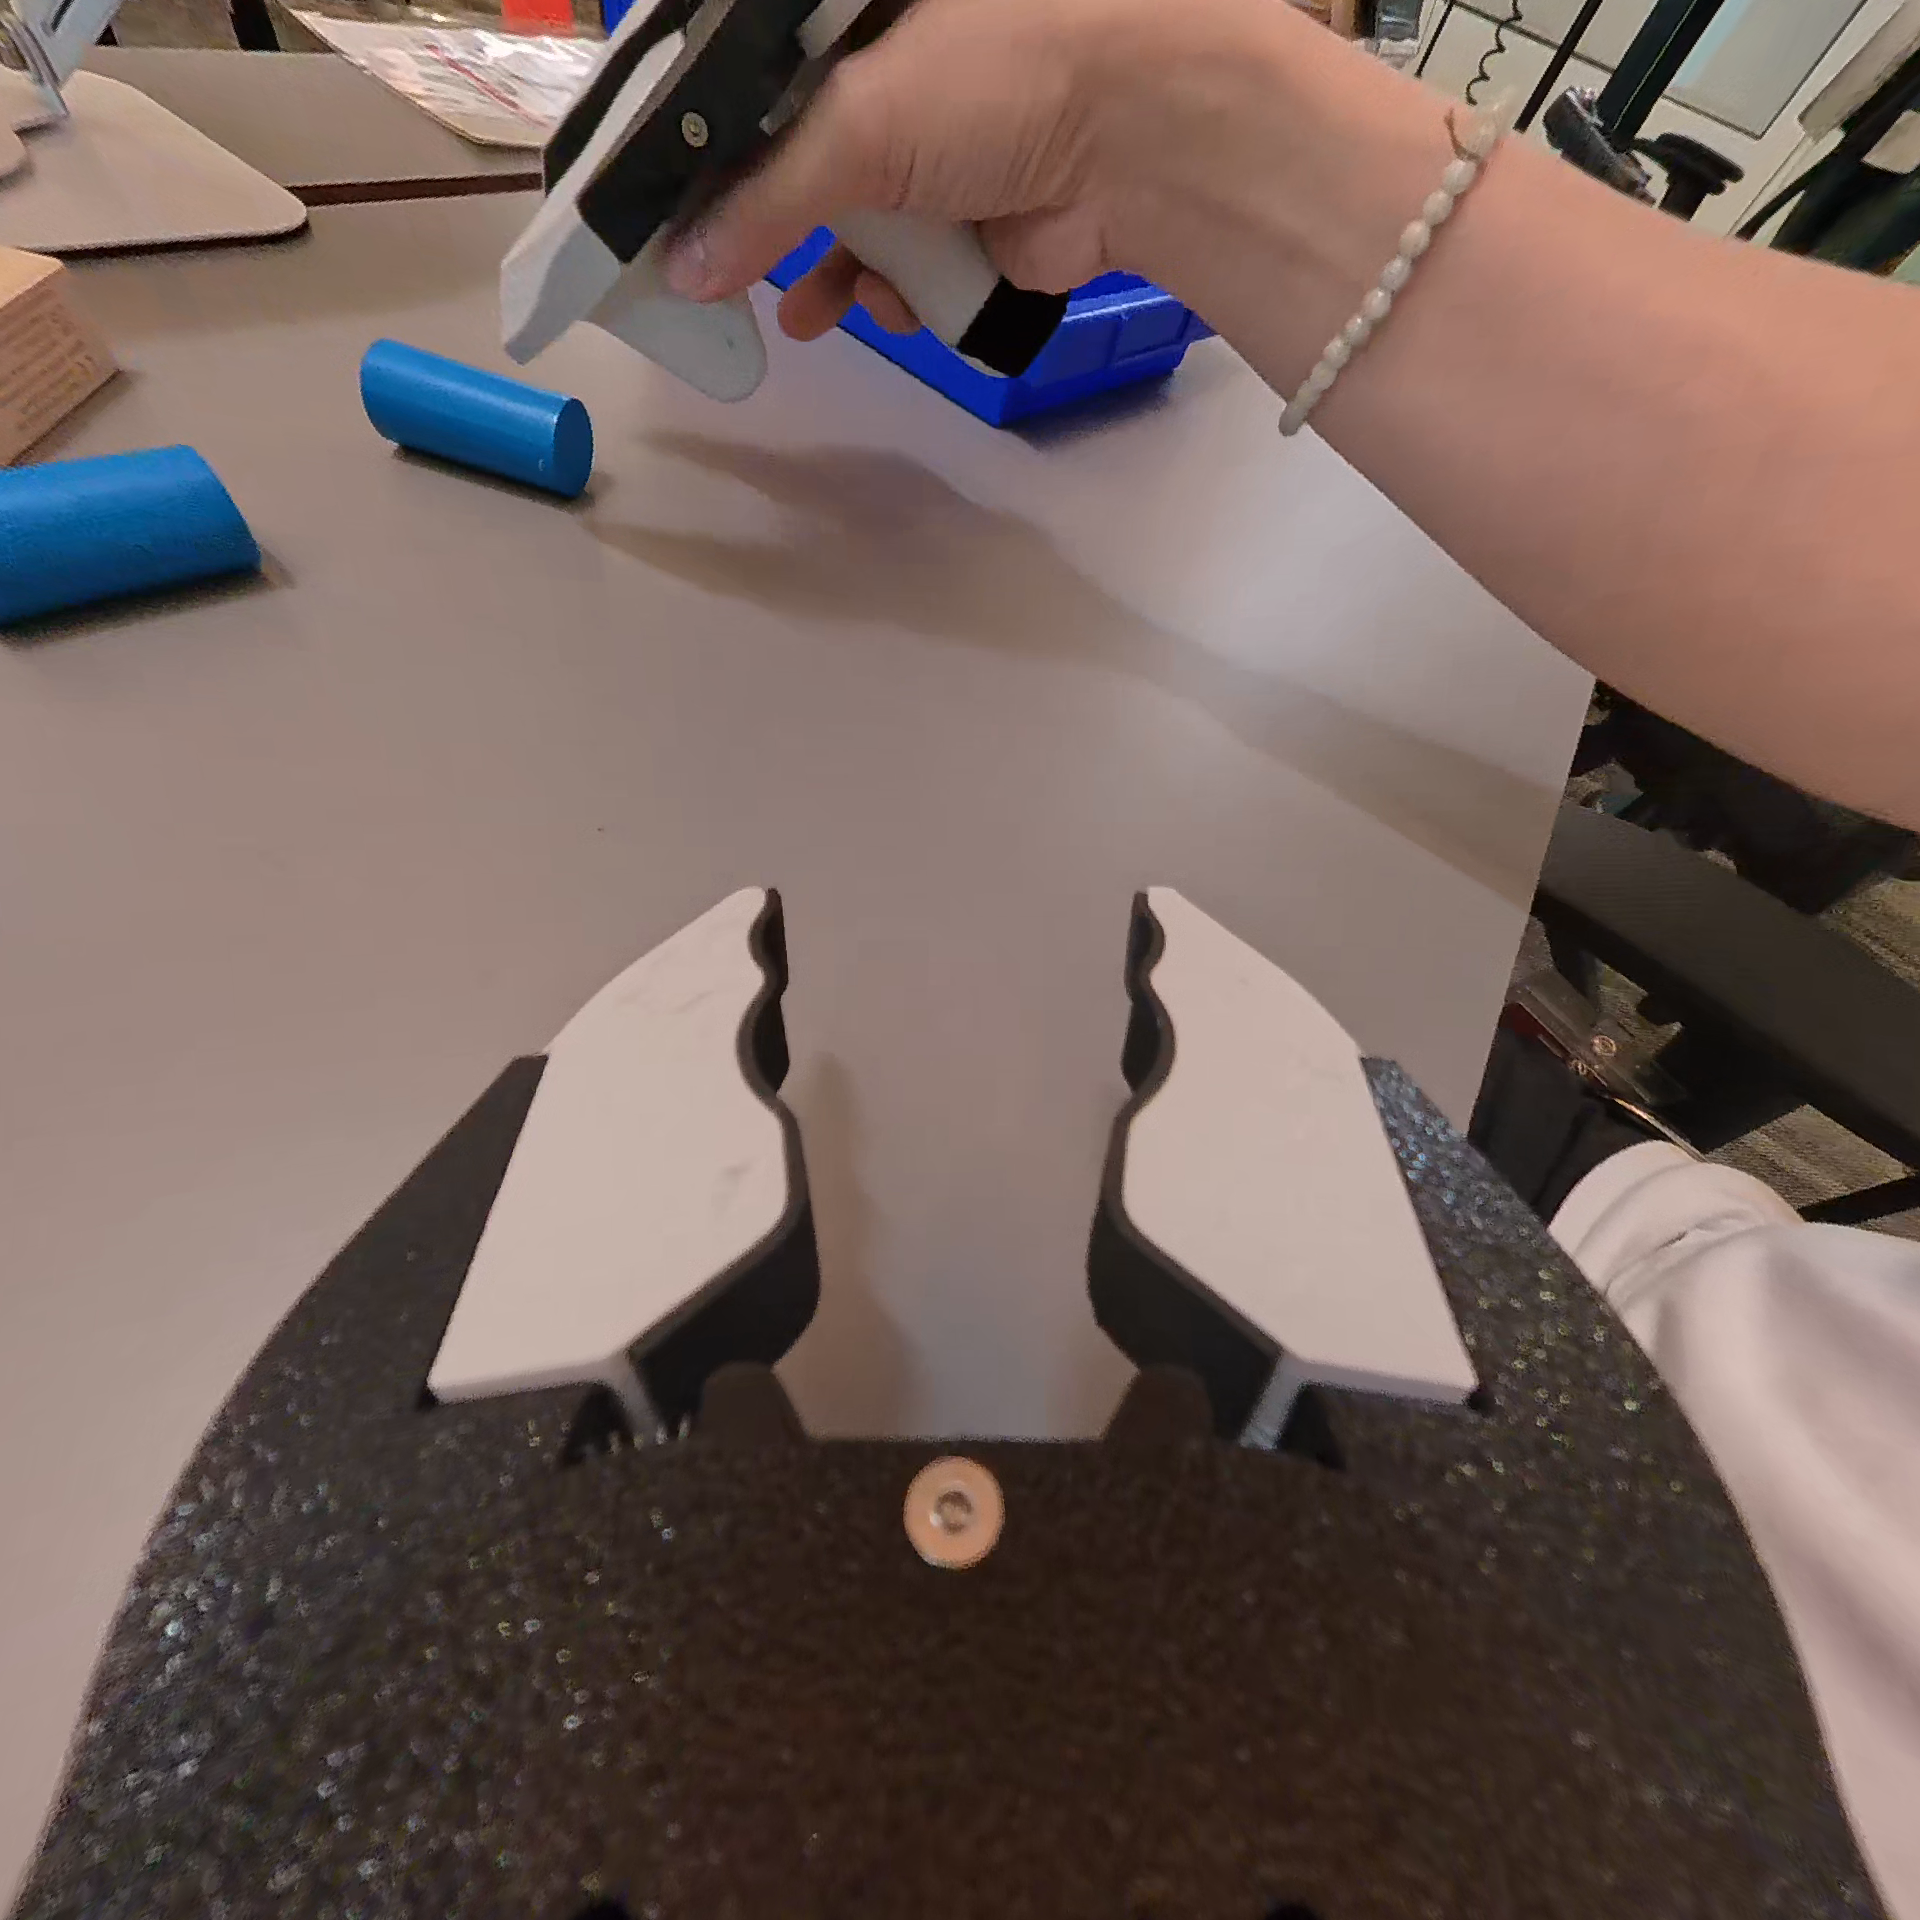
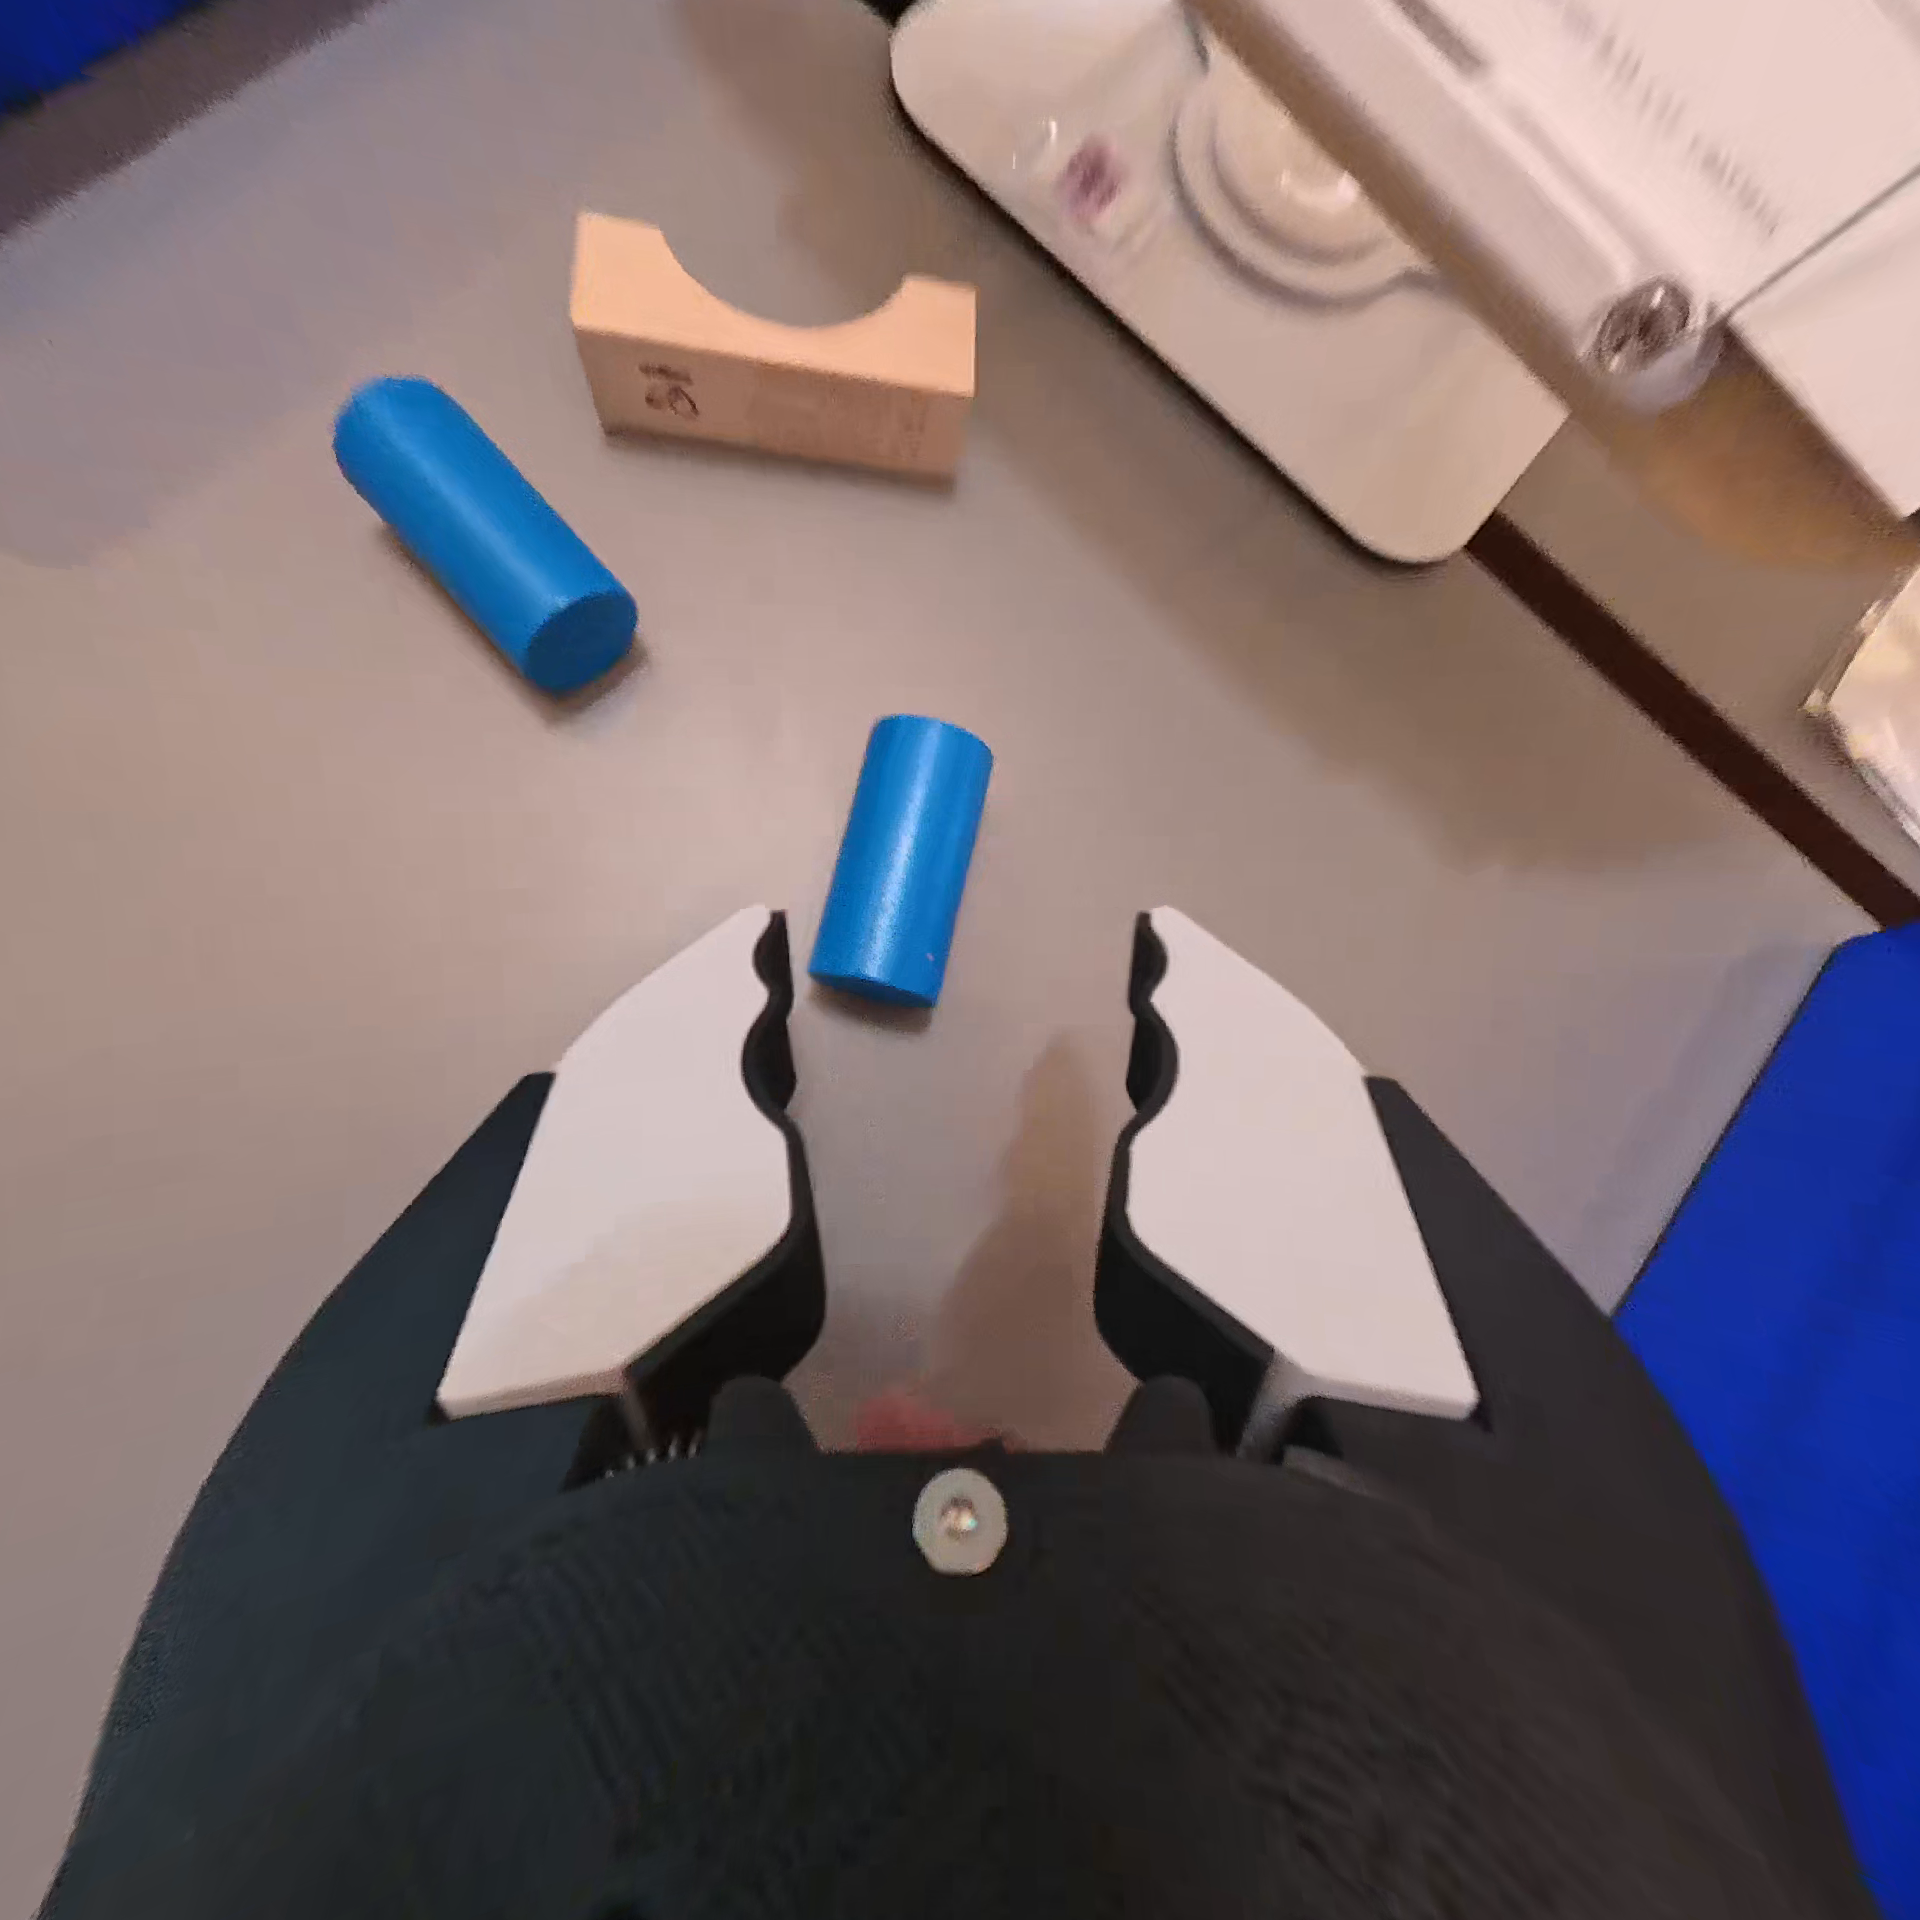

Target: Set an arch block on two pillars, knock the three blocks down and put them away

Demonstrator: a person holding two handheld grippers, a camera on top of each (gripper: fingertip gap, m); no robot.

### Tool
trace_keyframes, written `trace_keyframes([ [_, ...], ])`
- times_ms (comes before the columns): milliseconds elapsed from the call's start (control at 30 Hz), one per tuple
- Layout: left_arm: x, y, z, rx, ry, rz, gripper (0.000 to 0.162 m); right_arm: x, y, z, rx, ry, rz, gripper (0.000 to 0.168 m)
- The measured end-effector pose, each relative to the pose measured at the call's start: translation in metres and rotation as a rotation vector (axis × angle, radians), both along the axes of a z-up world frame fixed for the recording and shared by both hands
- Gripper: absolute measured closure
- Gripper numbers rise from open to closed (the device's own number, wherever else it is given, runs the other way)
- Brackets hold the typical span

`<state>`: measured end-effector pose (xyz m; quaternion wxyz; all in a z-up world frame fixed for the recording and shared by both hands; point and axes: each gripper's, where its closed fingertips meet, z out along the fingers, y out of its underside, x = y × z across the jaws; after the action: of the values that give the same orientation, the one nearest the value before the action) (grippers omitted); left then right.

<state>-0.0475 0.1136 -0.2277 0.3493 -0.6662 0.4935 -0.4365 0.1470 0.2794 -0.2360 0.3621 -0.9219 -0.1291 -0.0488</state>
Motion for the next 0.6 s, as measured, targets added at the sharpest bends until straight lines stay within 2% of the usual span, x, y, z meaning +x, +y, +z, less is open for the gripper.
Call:
trace_keyframes([
  [233,0.001,-0.002,-0.009,0.002,0.033,-0.006,0.100,-0.004,0.002,-0.031,-0.180,0.104,0.019,0.076],
  [333,0.002,-0.002,-0.009,-0.001,0.039,-0.013,0.100,-0.004,0.006,-0.043,-0.229,0.072,0.029,0.070],
  [433,0.000,0.000,-0.010,0.008,0.051,-0.010,0.100,-0.007,0.012,-0.047,-0.240,0.064,0.041,0.072],
  [600,-0.003,0.001,-0.008,-0.011,0.037,-0.006,0.099,-0.007,0.017,-0.049,-0.260,0.057,0.034,0.085],
])
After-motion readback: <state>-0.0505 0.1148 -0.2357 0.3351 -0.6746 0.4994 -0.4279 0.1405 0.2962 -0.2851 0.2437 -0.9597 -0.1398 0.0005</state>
